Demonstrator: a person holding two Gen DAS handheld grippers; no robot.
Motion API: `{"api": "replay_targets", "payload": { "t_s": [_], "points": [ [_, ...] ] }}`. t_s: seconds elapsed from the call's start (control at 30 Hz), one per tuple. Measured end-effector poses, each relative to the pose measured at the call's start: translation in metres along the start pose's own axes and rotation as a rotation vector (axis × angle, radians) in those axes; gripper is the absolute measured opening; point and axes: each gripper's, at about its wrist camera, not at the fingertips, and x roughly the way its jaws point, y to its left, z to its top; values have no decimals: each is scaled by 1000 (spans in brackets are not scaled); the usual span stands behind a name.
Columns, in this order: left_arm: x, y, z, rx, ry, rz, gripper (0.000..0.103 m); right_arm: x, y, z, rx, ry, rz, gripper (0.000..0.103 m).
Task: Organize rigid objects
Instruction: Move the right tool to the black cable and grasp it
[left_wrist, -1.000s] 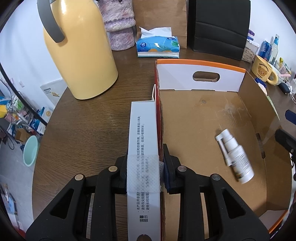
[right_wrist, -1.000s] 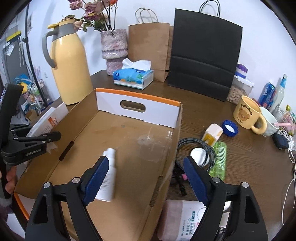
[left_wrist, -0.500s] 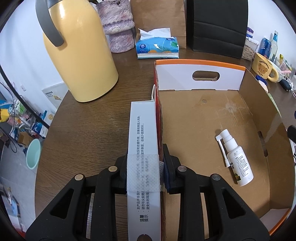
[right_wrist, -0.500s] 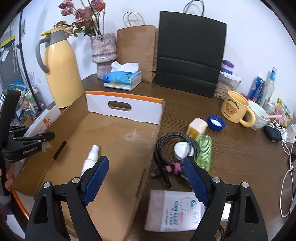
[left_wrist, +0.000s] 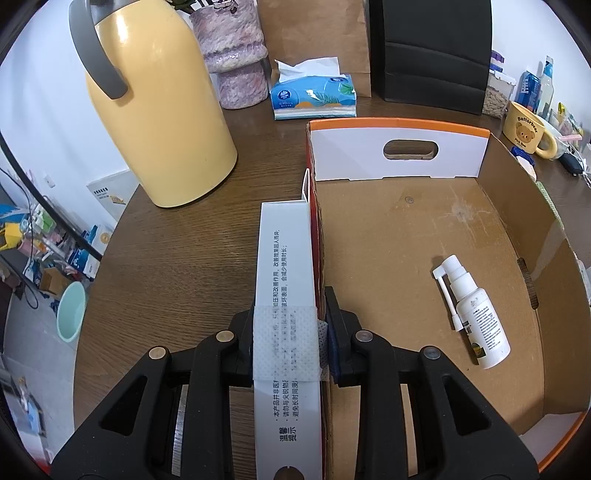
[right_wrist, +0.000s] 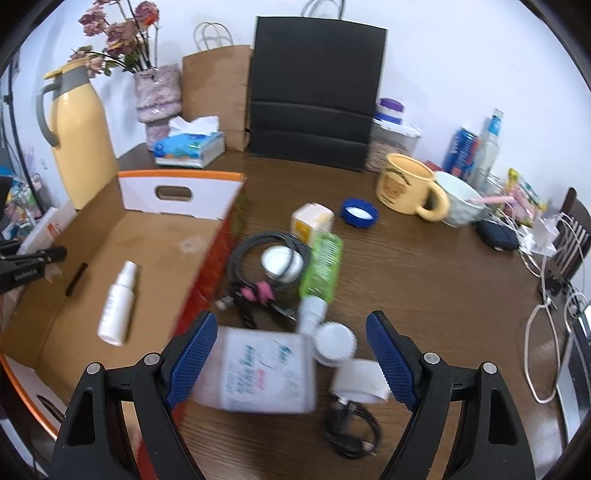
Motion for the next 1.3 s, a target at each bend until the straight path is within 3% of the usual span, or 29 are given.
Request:
{"api": "replay_targets", "payload": {
  "t_s": [0.43, 0.8, 1.07, 1.1, 1.13, 1.17, 1.3],
  "points": [
    [0, -1, 0, 4, -3, 4, 24, -2, -46, -44, 58, 89, -74, 87],
    [0, 0, 0, 4, -4, 6, 24, 24, -53, -87, 100, 196, -25, 87],
    [0, -1, 0, 5, -4, 6, 24, 26, -56, -91, 141, 165, -11, 87],
    [0, -1, 0, 5, -5, 7, 24, 25, -56, -91, 140, 163, -12, 80],
    [0, -1, 0, 5, -4, 6, 24, 23, -54, -91, 136, 157, -8, 61],
    [0, -1, 0, 5, -4, 6, 24, 20, -54, -91, 133, 151, -3, 49],
    [0, -1, 0, 5, -5, 7, 24, 15, -53, -91, 119, 141, -3, 46]
  ]
}}
